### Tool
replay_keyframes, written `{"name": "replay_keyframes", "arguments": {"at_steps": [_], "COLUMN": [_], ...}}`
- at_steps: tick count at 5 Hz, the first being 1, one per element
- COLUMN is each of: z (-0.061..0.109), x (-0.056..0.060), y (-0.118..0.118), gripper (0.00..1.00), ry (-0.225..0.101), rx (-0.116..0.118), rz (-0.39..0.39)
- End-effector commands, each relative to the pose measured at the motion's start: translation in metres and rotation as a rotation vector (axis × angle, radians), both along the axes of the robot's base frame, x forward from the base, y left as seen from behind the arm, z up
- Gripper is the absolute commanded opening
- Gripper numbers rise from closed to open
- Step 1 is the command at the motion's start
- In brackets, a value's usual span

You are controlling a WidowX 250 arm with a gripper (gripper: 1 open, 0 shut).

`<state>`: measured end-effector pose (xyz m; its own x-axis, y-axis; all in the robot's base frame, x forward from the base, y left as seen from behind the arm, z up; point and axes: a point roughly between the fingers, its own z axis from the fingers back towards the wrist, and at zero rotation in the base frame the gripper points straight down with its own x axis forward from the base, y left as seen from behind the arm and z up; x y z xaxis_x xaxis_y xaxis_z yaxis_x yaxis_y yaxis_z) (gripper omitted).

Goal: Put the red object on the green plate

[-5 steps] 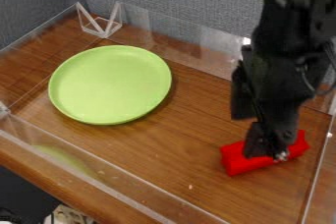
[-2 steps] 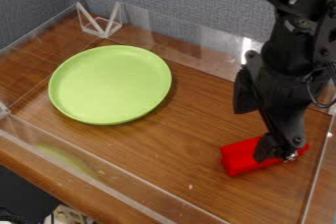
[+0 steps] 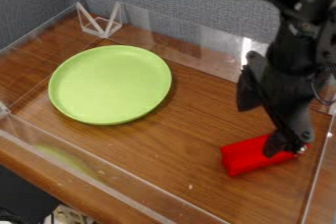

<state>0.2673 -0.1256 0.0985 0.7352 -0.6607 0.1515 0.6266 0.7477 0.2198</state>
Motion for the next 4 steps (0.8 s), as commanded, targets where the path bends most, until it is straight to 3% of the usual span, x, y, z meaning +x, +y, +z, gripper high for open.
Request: {"name": "replay_keyframes", "arguments": {"at_steps": [1, 2, 3, 4], "z": [0.001, 0.015, 0.031, 0.031], "x": [0.005, 0.004, 0.008, 0.005], "y": [-0.017, -0.007, 0.001, 0.006], "gripper": [1.0, 1.0, 1.0, 1.0], "ry": [-0.034, -0.021, -0.043, -0.012], "rx": [-0.042, -0.05, -0.067, -0.08], "rz": [-0.049, 0.012, 0.071, 0.098]}}
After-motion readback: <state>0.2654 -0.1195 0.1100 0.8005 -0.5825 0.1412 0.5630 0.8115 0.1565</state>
